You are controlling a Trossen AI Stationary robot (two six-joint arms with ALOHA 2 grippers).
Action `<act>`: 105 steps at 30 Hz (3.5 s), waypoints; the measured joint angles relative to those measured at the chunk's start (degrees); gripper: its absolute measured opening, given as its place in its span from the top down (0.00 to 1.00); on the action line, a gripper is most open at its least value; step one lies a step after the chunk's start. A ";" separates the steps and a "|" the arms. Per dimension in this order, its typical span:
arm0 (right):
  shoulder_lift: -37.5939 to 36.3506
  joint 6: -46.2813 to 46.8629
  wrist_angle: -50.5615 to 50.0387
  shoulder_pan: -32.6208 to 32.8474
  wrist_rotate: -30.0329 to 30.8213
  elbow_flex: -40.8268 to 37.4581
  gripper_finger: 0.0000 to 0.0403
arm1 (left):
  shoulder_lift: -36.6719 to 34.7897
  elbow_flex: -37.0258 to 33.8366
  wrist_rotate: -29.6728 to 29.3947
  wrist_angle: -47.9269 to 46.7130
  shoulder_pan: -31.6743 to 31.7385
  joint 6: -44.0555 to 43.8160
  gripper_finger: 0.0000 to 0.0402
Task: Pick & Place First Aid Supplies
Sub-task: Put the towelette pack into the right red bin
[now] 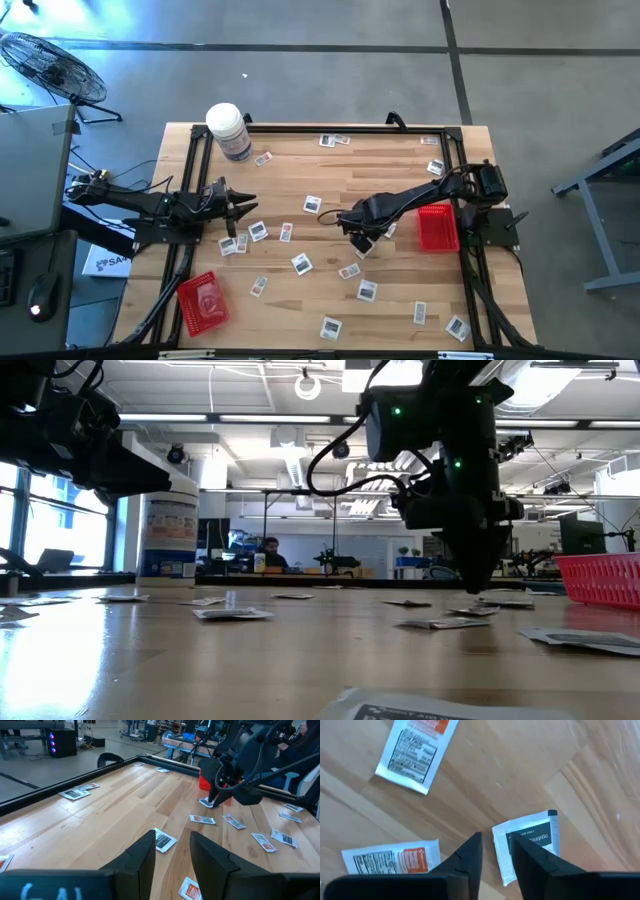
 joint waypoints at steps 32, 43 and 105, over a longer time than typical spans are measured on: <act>-0.17 1.99 7.08 -2.95 -1.68 -6.34 0.99 | -0.02 0.01 0.02 0.00 -0.01 0.00 0.70; 0.26 2.55 3.16 -2.64 2.50 -1.48 1.00 | -0.01 0.01 0.02 0.01 -0.01 0.02 0.70; -21.47 24.13 -34.56 5.16 1.04 5.30 1.00 | -0.01 0.01 0.01 0.00 -0.02 0.00 0.70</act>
